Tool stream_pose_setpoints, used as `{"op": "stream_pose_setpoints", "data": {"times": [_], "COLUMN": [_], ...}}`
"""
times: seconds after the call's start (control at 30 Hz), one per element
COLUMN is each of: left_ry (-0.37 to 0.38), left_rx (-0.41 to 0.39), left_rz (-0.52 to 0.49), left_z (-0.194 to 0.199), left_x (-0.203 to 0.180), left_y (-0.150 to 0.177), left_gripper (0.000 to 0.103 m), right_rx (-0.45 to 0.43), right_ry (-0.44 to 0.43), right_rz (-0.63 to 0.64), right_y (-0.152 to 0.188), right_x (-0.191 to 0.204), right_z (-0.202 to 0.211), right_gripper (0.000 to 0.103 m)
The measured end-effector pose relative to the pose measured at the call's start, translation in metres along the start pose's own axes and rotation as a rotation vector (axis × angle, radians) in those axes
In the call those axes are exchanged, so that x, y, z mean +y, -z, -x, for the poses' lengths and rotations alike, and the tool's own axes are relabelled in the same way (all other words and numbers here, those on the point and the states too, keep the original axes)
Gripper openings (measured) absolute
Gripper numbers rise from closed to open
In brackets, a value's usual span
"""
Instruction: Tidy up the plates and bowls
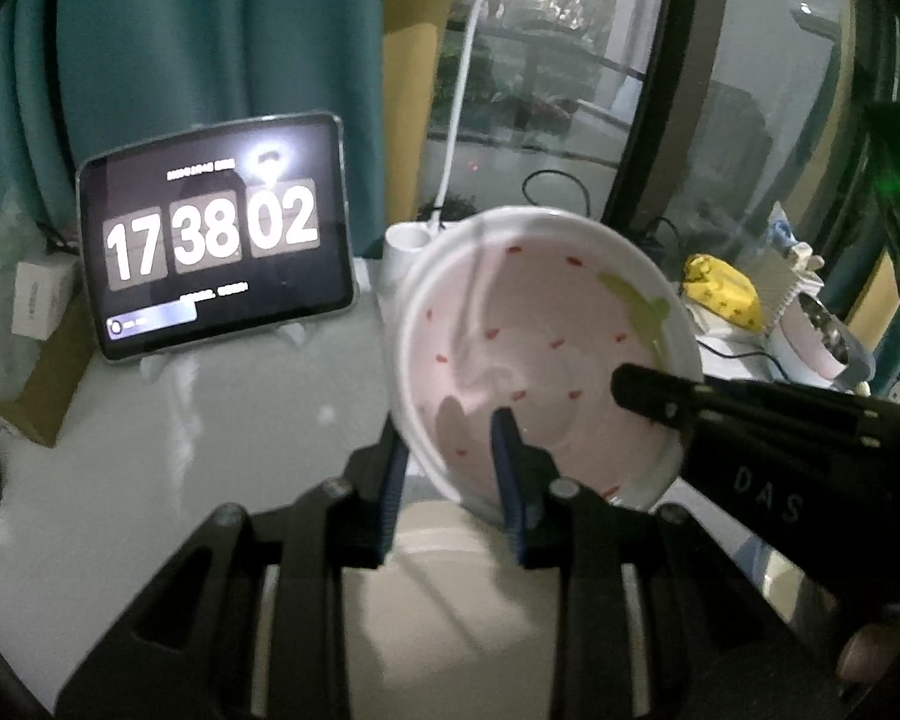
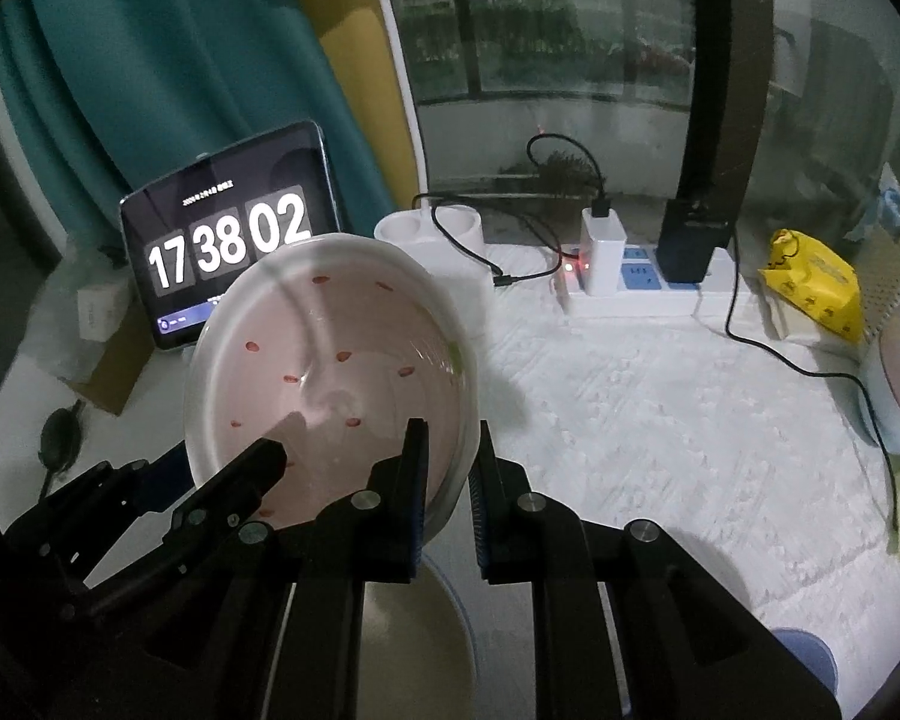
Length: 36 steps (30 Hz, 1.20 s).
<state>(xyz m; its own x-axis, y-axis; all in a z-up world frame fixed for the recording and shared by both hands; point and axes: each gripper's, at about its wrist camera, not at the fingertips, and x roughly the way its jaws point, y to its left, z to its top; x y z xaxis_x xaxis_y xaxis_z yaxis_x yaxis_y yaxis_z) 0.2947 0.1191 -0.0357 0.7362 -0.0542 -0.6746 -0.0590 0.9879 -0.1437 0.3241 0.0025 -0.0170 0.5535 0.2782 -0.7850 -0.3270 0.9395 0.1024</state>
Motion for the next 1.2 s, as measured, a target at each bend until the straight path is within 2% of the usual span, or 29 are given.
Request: {"op": "stream_pose_setpoints", "data": {"times": [0.53,1.2], "left_ry": [0.001,0.048], "left_rx": [-0.054,-0.060], "left_rz": [-0.029,-0.091], "left_z": [0.053,0.084], "left_x": [-0.030,-0.088], "left_y": [0.021,0.049], "left_gripper": [0.028,0.028], "right_rx": [-0.064,-0.101], "right_ry": [-0.023,-0.003], "right_rz": [-0.014,-0.076], "right_y": [0.032,0.075], "right_x": [-0.009,-0.051], "right_z": [0.058,0.108], "right_gripper": [0.014,0.014]}}
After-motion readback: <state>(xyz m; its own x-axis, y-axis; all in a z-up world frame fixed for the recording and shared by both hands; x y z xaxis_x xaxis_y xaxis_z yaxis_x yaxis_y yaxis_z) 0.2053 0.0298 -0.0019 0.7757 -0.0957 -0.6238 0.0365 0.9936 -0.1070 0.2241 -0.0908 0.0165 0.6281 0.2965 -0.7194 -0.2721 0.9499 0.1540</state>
